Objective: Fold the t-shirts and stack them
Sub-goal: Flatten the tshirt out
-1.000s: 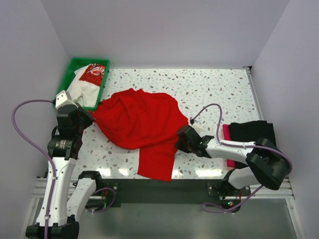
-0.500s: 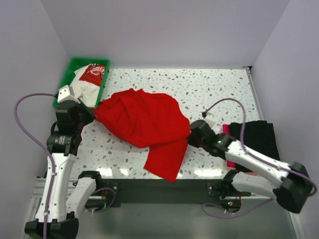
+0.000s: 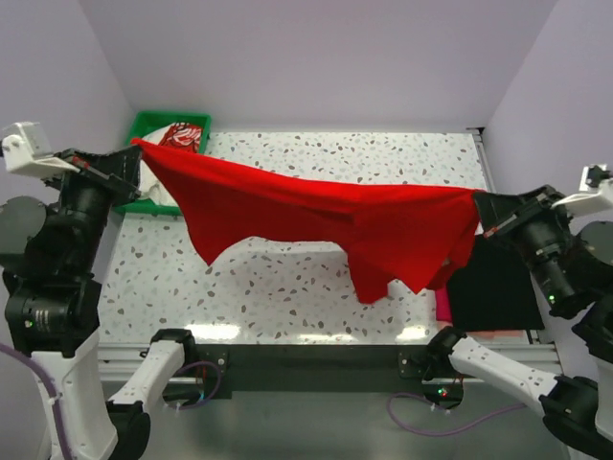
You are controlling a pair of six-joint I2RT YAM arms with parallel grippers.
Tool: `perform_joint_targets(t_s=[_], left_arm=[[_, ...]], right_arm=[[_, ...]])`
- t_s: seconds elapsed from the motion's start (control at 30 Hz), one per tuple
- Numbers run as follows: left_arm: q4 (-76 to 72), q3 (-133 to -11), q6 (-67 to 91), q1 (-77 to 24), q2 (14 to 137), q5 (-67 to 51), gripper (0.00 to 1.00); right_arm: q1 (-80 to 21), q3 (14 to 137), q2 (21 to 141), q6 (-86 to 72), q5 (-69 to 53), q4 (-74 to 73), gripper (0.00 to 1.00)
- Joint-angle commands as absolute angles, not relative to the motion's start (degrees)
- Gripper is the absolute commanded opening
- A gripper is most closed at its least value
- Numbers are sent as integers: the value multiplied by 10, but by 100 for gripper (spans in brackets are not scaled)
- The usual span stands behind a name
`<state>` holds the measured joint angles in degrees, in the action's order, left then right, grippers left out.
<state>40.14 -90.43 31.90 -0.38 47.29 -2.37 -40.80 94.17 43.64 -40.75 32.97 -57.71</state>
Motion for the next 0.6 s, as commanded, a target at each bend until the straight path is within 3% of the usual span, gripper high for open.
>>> perform_joint_targets(t_s=[0.0,0.17,0.4,0.57], left_arm=[[410,-972,337,0,492,-49,0],[345,-946,362,0,523,-76,0],[201,-858,384,0,605,-112,0],[95,-876,395,0,737,-127,0]], right_arm=[[-407,1034,488,-342,366,-643,0],[-407,1121,562,-288,374,-616,0],[-399,1131,681,-220,353,-494,0],[-251,1157,813,-237,179,-406,0]])
